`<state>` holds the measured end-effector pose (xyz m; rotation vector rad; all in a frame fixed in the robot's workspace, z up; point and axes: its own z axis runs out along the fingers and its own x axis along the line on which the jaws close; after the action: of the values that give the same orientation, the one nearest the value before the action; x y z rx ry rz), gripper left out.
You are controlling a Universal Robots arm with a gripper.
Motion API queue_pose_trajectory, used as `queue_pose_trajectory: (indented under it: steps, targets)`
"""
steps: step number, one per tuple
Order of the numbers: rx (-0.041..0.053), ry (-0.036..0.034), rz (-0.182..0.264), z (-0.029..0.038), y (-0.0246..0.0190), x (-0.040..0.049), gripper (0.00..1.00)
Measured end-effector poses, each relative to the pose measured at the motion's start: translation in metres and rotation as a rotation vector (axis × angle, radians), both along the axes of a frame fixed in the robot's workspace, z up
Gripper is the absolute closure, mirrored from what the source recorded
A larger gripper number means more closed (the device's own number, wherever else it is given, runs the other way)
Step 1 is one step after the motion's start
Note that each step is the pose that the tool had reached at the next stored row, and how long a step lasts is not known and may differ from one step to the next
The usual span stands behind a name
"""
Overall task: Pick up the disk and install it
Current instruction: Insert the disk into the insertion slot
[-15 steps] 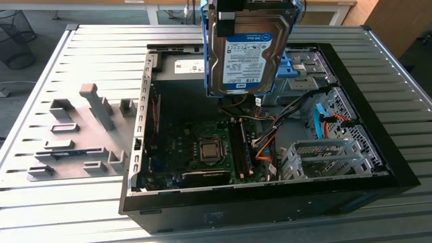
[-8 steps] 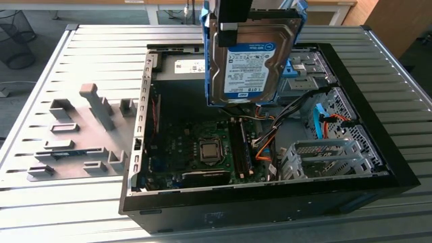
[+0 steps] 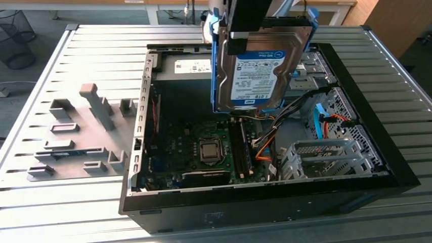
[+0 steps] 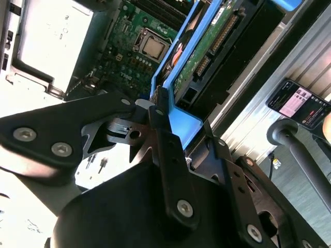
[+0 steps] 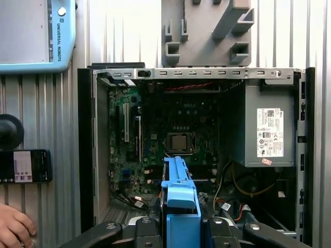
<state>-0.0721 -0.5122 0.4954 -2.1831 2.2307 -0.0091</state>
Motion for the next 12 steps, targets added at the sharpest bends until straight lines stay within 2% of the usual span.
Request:
queue_pose_trajectory:
  steps: [12]
  targets:
    - [-0.0001, 0.0001, 0.000, 0.0000, -0.0001, 0.0005, 0.64]
